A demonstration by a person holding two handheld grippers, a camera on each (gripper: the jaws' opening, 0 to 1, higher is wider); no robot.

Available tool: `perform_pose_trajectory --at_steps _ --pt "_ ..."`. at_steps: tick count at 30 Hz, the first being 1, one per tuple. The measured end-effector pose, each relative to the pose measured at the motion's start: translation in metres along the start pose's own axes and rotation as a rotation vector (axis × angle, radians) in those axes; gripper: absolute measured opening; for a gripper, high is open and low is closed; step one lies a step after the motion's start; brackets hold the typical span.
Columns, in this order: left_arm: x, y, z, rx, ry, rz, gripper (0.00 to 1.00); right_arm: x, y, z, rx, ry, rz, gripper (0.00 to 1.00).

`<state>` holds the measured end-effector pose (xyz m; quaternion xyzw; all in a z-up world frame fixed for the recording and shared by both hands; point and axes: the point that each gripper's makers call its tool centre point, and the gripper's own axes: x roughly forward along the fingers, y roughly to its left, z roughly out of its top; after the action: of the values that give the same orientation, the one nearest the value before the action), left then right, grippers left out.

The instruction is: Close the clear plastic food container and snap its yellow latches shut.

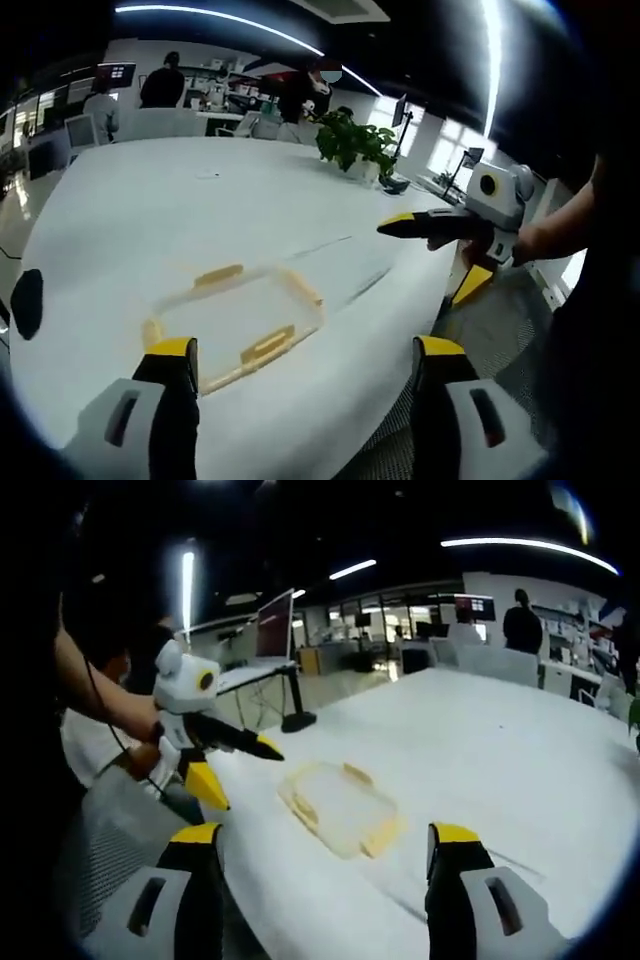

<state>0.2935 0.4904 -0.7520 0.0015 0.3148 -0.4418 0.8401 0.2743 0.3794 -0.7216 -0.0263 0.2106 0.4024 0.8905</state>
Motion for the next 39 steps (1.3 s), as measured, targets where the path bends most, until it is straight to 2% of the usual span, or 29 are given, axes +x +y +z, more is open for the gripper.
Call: perform_pose_trajectory --at_steps 11,20,39 --pt "-0.003 0.011 0.000 0.018 0.013 -0.025 0.88 0.003 -0.005 -0.002 0.008 0.018 -0.049 0.83" --pt "-0.001 0.022 -0.003 0.018 0.024 -0.052 0.88 0.015 -0.006 -0.002 0.015 0.030 -0.074 0.83" --pt "0.003 0.041 -0.006 0.049 0.056 -0.059 0.87 0.028 -0.011 -0.002 -0.003 0.057 -0.058 0.82"
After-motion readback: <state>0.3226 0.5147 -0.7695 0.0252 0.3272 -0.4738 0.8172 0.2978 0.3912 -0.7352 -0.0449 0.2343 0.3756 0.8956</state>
